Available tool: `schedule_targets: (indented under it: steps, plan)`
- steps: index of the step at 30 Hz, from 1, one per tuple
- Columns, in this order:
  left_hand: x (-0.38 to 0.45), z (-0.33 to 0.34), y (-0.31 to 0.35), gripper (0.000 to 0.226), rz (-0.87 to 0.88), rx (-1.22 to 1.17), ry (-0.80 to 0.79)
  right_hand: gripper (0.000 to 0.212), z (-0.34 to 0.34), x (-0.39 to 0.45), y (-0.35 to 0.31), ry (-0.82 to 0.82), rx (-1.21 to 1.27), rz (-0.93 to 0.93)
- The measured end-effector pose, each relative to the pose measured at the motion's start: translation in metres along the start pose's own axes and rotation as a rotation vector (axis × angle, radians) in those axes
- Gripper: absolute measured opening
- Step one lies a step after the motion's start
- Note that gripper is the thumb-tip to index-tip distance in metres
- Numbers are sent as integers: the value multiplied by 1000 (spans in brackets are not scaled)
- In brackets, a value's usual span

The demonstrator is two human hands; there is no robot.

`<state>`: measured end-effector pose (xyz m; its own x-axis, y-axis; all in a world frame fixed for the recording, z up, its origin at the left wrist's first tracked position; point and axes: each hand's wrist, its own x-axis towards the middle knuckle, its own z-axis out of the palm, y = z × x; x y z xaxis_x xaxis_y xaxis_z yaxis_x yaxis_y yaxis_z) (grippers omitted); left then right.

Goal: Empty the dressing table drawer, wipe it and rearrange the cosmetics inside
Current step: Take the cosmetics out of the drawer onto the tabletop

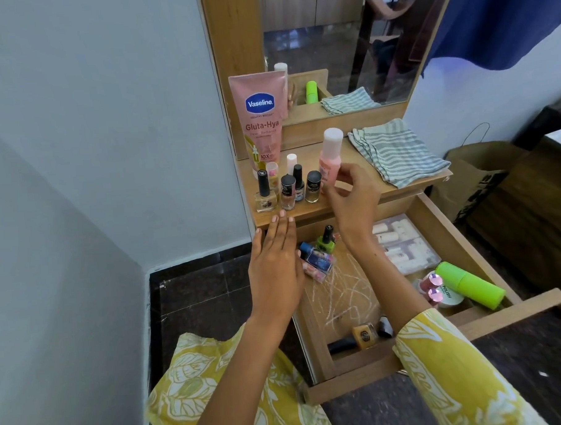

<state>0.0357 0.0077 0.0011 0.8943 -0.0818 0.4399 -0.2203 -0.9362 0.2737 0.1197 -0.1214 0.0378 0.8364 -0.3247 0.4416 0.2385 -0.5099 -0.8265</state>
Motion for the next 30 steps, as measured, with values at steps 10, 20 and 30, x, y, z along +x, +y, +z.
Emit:
schedule_targets:
  steps: [10,20,30]
  plan:
    - [0,1,-1,57,4,9,8,60,-6,20,8,-264,80,99]
    - [0,0,-1,54,13,30,13,54,-12,53,12,-495,52,18]
    - [0,1,-1,56,19,46,26,26,5,55,7,-340,-78,29]
